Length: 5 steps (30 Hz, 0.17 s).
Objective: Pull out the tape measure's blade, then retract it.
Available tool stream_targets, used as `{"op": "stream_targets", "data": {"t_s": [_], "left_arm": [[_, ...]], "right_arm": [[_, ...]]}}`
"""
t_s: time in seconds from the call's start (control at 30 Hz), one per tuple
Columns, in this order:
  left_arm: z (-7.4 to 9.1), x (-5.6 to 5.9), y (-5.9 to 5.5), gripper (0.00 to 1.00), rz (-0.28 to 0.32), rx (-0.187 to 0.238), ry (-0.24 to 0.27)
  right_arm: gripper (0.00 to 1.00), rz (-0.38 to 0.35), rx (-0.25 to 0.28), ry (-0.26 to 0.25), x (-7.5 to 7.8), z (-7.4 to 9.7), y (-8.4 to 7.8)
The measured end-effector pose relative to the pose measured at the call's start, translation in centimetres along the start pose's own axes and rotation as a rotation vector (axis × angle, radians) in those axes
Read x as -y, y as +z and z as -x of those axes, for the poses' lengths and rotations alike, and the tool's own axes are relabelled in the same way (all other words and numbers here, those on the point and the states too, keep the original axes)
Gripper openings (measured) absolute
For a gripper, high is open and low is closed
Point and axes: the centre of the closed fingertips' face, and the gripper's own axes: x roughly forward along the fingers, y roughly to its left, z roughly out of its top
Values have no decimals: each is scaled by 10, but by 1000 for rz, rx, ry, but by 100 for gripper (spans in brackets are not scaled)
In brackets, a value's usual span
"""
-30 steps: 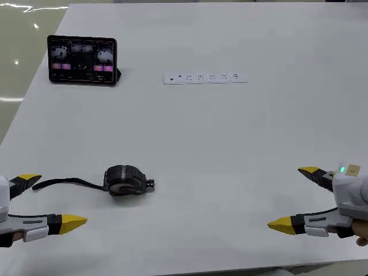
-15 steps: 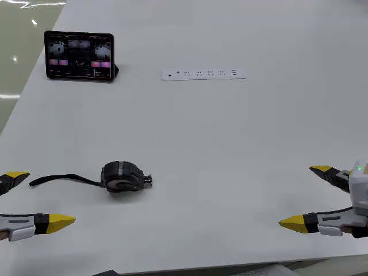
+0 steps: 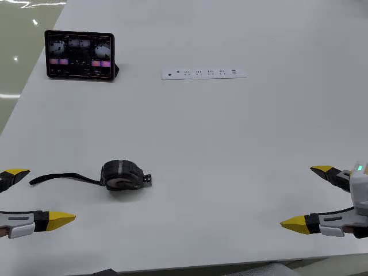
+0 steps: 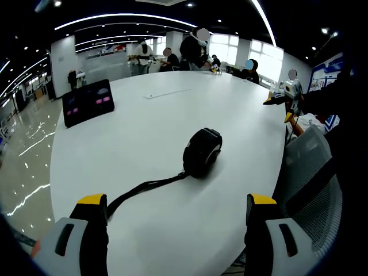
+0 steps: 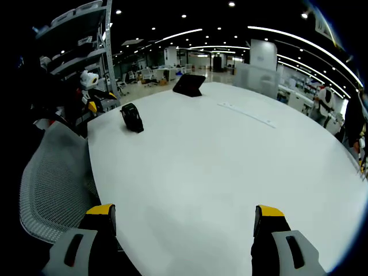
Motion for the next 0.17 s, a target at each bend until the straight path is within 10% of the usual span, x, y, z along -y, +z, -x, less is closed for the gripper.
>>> {"op": "stream_targets", "data": {"t_s": [0.17], "left_arm": [[2,-2,2,99,-3,0,2]], "right_arm": [[99,0,-1,-1,1,0,-1]]}}
